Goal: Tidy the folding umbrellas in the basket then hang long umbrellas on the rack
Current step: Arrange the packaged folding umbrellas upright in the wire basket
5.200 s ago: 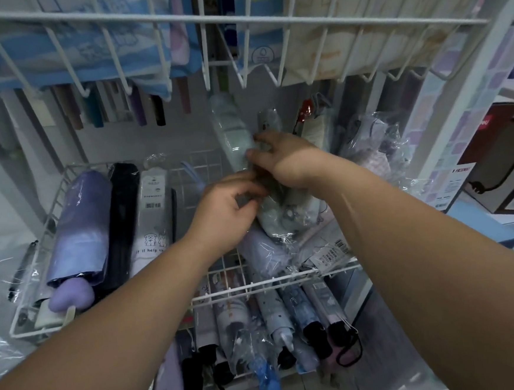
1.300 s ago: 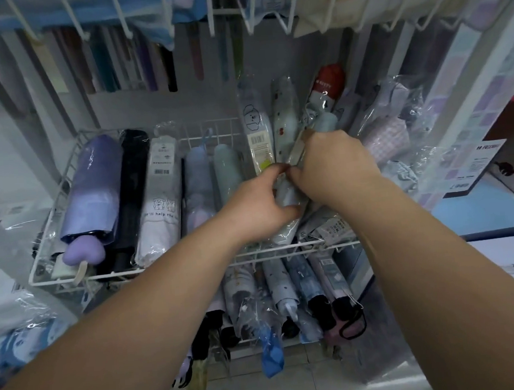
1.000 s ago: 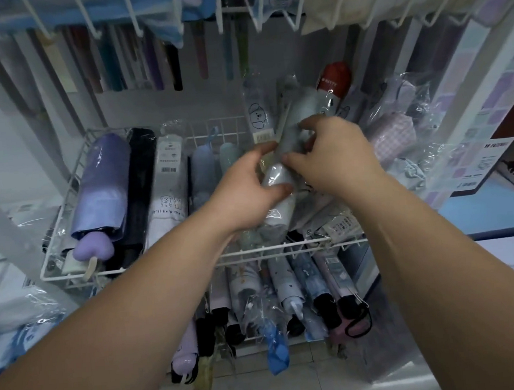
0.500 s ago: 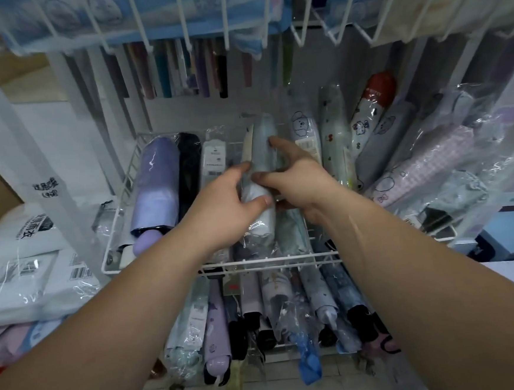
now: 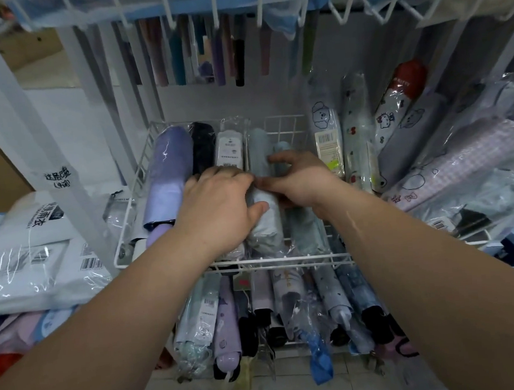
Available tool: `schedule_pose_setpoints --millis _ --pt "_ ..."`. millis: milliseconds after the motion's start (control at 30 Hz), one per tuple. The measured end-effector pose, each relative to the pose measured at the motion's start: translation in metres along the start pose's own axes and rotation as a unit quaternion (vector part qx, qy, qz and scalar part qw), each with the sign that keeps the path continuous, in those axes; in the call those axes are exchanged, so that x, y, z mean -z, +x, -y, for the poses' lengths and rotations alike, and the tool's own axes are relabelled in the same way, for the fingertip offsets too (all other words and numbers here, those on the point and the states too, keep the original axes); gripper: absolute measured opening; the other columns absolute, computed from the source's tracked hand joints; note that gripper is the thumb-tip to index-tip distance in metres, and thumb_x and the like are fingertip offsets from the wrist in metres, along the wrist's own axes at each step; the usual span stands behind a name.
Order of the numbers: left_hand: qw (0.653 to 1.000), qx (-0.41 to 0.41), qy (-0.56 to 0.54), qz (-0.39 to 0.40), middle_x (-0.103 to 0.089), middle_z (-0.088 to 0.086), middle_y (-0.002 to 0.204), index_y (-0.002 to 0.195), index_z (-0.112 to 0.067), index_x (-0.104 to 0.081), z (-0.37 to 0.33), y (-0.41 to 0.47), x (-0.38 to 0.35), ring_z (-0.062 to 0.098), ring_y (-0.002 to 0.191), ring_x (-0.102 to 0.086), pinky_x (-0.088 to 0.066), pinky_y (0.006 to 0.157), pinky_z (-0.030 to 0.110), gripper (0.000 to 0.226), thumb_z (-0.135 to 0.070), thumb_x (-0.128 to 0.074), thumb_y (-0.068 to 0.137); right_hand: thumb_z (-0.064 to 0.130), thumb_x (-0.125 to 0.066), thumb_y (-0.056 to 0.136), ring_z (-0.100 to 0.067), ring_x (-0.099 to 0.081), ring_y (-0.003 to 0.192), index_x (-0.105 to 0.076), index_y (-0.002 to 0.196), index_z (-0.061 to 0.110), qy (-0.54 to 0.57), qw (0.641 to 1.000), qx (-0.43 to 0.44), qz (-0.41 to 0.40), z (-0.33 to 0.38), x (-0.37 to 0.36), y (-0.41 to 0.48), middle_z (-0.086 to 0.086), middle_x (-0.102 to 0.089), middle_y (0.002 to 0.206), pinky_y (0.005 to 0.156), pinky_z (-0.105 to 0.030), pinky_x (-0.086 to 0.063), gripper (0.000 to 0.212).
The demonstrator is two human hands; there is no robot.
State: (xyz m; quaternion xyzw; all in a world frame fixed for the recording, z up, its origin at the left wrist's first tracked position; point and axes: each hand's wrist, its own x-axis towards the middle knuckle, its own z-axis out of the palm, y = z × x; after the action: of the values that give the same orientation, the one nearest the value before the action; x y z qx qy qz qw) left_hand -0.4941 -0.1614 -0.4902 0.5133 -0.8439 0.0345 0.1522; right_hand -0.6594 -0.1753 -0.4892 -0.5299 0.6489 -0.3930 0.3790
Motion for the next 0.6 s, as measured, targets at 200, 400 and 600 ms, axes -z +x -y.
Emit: schedule_pose_setpoints --millis 200,400,600 --pt "0.998 -0.019 0.017 0.060 -0.054 -0.006 0.140 0.134 -0.032 -0.057 0.004 0.007 0.009 0.023 0.134 -0.044 -0.037 0.107 0.046 0.047 -0.052 -0.061 0.091 0.016 -0.082 0.081 -0.007 -0.066 0.082 -0.048 0.147 0.017 -0.034 0.997 0.032 0.066 -0.002 0.004 -0.005 -0.003 -0.067 0.112 0.068 -0.020 -0.060 0.074" --pt "0.994 -0.013 0.060 0.087 -0.057 -0.005 0.127 0.122 -0.031 -0.065 0.000 0.012 0.017 0.027 0.126 -0.047 -0.040 0.098 0.045 0.042 -0.053 -0.066 0.086 0.046 -0.075 0.085 -0.019 -0.056 0.127 -0.043 0.151 0.023 -0.264 0.958 0.095 0.051 0.001 0.003 -0.010 -0.003 -0.056 0.144 0.095 -0.019 -0.040 0.077" --pt "1.000 -0.009 0.013 0.012 -0.066 0.005 0.118 0.116 -0.024 -0.071 -0.016 0.015 0.025 0.033 0.115 -0.055 -0.051 0.091 0.043 0.041 -0.045 -0.074 0.080 0.052 -0.061 0.092 -0.026 -0.063 0.109 -0.060 0.134 0.023 -0.392 0.907 0.147 -0.036 0.003 0.039 -0.035 -0.006 -0.069 0.116 0.089 -0.030 -0.051 0.051"
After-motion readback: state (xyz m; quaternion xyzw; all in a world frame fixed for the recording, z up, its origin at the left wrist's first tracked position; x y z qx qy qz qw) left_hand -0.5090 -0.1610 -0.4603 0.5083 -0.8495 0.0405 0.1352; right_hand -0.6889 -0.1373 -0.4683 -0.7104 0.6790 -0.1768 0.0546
